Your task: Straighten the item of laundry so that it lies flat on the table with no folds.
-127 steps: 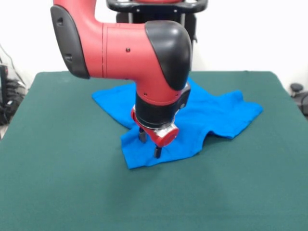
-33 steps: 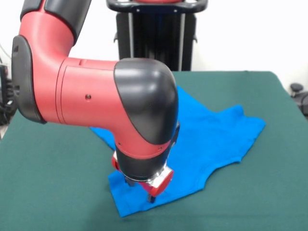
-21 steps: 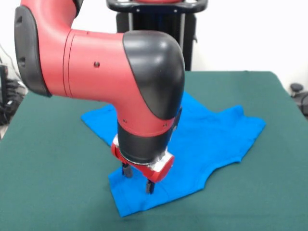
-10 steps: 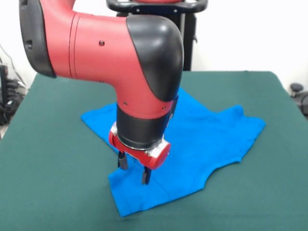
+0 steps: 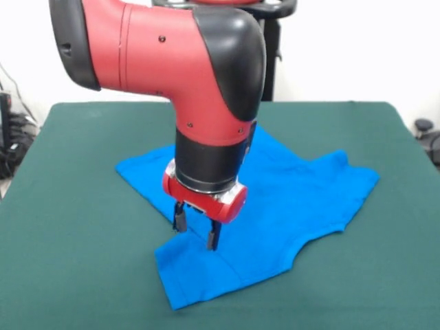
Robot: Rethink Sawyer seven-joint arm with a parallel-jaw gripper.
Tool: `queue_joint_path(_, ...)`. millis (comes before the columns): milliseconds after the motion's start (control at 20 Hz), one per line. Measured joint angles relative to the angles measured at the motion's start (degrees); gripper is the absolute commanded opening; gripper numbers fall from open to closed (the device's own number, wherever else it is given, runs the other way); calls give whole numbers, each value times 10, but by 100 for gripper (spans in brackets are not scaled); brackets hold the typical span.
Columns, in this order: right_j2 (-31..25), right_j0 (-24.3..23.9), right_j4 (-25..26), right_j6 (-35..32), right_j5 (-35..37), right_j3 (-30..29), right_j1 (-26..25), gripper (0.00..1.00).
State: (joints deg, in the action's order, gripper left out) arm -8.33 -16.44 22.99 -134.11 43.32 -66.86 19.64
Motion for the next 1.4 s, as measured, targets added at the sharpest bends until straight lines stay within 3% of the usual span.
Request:
queue_joint_path(500, 27, 18, -44, 0, -32, -56, 24, 100)
queue_joint_path(1400, 64, 57, -122, 0, 4, -57, 96, 100)
